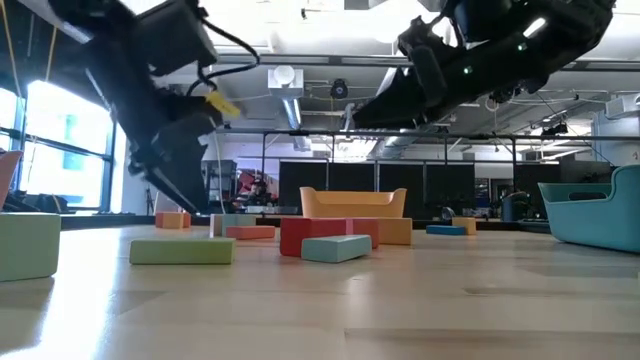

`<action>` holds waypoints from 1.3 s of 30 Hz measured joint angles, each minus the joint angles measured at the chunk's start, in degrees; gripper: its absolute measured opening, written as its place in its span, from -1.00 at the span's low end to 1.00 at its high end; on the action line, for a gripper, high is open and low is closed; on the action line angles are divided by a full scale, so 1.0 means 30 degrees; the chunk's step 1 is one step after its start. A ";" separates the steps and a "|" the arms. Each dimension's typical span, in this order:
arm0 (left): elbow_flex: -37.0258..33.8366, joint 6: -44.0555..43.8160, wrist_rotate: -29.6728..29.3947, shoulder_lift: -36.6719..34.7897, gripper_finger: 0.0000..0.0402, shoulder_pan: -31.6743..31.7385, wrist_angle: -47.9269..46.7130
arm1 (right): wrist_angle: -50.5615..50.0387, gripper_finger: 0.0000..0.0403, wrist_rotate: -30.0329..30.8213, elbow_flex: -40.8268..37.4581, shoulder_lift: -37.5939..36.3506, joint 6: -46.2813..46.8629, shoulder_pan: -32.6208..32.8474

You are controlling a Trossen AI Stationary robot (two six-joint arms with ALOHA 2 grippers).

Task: Sort blocks by size
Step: Put the orange thin rectangular block into the yellow bin

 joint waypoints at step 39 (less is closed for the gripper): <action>-0.1580 -0.2874 -0.9566 0.8158 -0.21 -0.2284 1.2453 | -0.1408 0.07 -0.0044 0.0000 -0.0038 0.1691 0.0450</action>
